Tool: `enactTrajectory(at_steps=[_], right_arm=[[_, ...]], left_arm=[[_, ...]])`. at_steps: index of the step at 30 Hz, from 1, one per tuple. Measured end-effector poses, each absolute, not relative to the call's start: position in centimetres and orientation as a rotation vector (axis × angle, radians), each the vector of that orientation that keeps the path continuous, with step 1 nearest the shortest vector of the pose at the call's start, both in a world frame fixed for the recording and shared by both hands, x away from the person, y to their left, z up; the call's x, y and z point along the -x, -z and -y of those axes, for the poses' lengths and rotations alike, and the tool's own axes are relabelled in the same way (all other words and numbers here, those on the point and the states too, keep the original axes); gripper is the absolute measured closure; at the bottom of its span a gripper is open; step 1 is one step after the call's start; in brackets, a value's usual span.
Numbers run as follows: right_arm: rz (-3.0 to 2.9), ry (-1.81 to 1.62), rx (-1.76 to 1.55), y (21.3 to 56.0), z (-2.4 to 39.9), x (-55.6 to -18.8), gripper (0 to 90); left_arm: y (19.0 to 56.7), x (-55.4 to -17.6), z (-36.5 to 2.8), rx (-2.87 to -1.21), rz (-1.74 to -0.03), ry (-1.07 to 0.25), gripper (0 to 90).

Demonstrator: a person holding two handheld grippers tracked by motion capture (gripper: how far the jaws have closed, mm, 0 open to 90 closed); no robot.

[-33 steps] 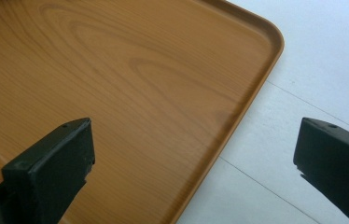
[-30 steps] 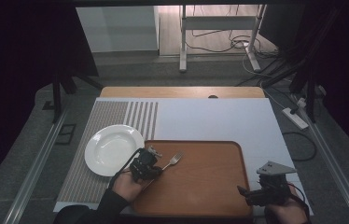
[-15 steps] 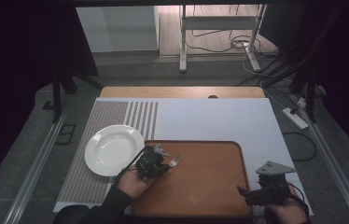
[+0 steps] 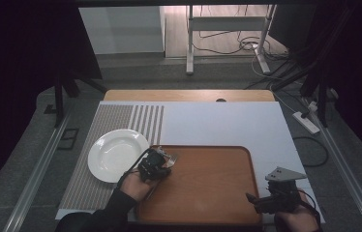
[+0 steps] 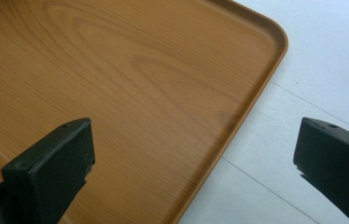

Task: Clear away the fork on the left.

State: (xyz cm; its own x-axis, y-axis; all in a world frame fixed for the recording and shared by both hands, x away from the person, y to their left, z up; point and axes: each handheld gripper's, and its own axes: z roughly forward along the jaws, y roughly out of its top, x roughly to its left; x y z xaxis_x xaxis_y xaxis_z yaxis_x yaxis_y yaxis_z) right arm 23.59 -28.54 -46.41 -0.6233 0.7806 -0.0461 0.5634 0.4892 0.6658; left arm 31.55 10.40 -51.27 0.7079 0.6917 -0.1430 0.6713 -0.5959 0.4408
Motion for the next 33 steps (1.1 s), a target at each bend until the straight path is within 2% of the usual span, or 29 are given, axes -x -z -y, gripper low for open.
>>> enactTrajectory(at_steps=[9, 21, 33], right_arm=[[-2.399, -0.882, -1.123, 46.4, 28.5, -23.6, 0.0], [-2.4, -0.879, -1.122, 46.4, 28.5, -23.6, 0.0], [-2.401, -0.882, -1.128, 46.4, 28.5, -23.6, 0.0]], left_arm=[[51.3, -32.1, -12.6, -2.433, -1.117, -0.049, 89.0], [51.4, -32.2, -13.5, -2.413, -1.145, -0.033, 87.5], [50.1, -31.6, -14.0, -2.354, -1.083, -0.082, 68.6]])
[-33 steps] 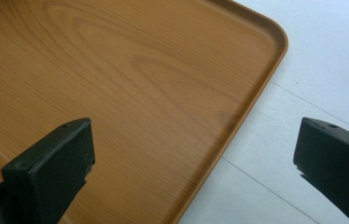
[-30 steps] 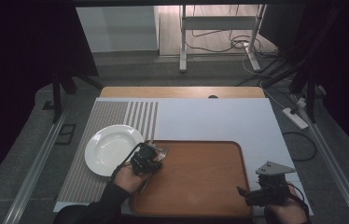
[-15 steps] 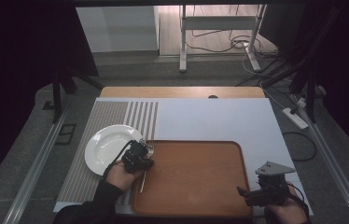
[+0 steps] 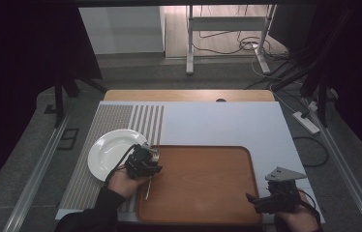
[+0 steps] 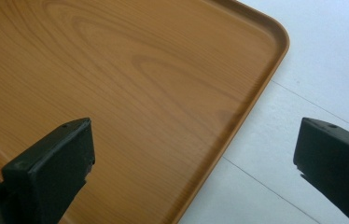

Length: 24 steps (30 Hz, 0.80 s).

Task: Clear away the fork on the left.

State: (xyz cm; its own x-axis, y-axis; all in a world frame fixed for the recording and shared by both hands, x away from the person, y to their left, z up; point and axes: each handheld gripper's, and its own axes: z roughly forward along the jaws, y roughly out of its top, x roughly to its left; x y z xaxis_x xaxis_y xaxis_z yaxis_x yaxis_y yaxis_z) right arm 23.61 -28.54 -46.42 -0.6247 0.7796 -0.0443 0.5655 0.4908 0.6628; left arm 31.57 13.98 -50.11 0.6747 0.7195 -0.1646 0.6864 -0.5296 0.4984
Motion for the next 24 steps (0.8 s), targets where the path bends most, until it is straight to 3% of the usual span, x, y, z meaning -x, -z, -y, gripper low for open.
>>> enactTrajectory(at_steps=[17, 24], right_arm=[[-2.403, -0.881, -1.13, 46.4, 28.5, -23.7, 0.0], [-2.403, -0.881, -1.131, 46.5, 28.5, -23.7, 0.0]], left_arm=[[48.9, -30.8, -15.9, -2.288, -1.019, -0.23, 24.9], [48.7, -30.6, -16.4, -2.266, -1.019, -0.243, 12.3]])
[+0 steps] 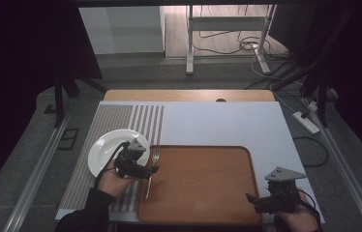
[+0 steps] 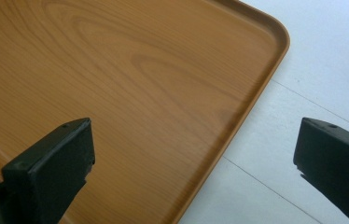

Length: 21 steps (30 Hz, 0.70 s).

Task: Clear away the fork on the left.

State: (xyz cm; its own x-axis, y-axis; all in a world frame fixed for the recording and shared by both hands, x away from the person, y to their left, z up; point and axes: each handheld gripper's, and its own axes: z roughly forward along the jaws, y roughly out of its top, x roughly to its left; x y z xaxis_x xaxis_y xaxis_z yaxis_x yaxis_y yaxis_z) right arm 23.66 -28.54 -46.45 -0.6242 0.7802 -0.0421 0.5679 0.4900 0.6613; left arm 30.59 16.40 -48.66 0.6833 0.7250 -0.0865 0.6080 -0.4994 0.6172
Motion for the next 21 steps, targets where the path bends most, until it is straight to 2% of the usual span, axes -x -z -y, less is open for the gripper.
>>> enactTrajectory(at_steps=[13, 21], right_arm=[[-2.404, -0.877, -1.135, 46.4, 28.6, -23.7, 0.0], [-2.403, -0.88, -1.138, 46.5, 28.6, -23.7, 0.0]], left_arm=[[48.4, -30.3, -17.6, -2.203, -1.014, -0.217, 0.1], [48.5, -30.0, -18.8, -2.16, -1.036, -0.209, 0.0]])
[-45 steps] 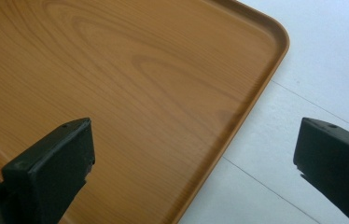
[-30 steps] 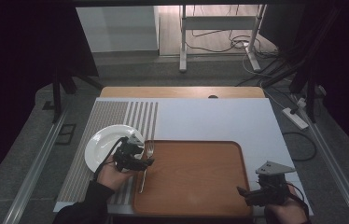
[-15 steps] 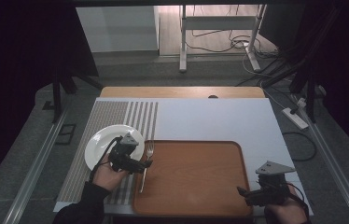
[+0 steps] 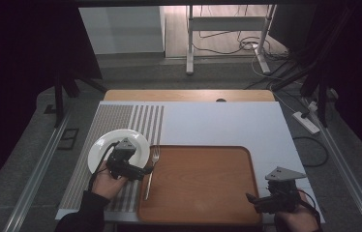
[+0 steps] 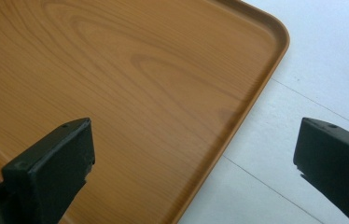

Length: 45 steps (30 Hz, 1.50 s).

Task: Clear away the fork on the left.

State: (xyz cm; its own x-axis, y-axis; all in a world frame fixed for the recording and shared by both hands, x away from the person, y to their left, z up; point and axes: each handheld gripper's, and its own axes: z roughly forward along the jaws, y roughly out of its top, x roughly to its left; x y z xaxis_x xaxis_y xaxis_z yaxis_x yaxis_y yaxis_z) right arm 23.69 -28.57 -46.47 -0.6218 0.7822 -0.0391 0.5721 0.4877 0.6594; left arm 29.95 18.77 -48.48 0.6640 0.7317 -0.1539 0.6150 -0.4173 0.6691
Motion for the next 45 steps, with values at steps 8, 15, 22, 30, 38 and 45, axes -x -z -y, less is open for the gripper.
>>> enactTrajectory(at_steps=[8, 15, 22, 30, 38, 45], right_arm=[[-2.402, -0.881, -1.14, 46.5, 28.6, -23.7, 0.0], [-2.402, -0.882, -1.139, 46.4, 28.6, -23.7, 0.0], [-2.401, -0.882, -1.138, 46.4, 28.6, -23.6, 0.0], [-2.399, -0.881, -1.139, 46.4, 28.6, -23.6, 0.0], [-2.399, -0.88, -1.14, 46.4, 28.6, -23.6, 0.0], [-2.398, -0.878, -1.142, 46.4, 28.6, -23.6, 0.0]], left_arm=[[48.6, -29.5, -19.5, -2.152, -1.053, -0.22, 0.0], [48.6, -28.7, -20.3, -2.131, -1.077, -0.22, 0.0], [48.6, -27.7, -21.1, -2.118, -1.076, -0.234, 0.0], [48.6, -26.7, -22.0, -2.096, -1.07, -0.225, 0.0], [48.6, -25.6, -23.1, -2.085, -1.097, -0.236, 0.0], [48.7, -24.6, -24.3, -2.066, -1.129, -0.238, 0.0]])
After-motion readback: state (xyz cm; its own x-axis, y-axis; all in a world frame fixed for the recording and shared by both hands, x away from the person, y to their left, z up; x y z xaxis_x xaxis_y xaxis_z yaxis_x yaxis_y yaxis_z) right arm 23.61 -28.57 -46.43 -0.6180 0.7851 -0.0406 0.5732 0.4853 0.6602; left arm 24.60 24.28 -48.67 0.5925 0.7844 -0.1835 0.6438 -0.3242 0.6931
